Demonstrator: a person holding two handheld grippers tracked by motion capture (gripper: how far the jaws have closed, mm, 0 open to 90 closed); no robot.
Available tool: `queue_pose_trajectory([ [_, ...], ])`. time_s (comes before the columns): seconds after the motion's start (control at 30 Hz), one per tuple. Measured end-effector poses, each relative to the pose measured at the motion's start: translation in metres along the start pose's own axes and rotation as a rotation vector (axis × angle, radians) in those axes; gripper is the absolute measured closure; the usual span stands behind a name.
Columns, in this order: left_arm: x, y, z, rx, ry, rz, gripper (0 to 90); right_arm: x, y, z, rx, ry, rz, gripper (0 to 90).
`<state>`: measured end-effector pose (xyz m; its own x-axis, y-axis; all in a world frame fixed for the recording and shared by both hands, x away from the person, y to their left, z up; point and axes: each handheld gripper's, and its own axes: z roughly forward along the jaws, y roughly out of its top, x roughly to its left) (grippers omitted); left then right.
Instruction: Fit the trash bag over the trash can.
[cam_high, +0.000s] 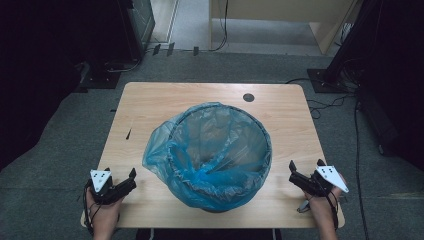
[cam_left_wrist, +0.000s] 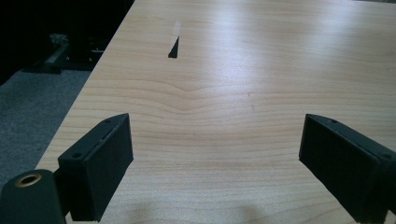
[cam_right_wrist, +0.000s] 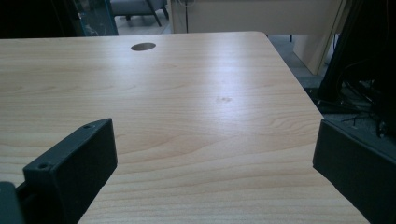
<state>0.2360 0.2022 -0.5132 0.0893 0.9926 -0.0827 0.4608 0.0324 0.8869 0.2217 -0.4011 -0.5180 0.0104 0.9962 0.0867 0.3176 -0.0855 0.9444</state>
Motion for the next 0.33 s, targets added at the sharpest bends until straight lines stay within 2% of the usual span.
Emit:
queue_pose_trajectory([
  [0.17,0.0005,0.0,-0.0002,0.0,-0.006,-0.001,10.2,-0.0014,0.0002,0.0005,0.001,0.001,0.006,0.0],
  [0.33,0.0009,0.0001,0.0001,0.002,-0.008,-0.005,10.4,-0.005,0.0003,-0.0006,-0.006,0.009,0.042,0.0],
])
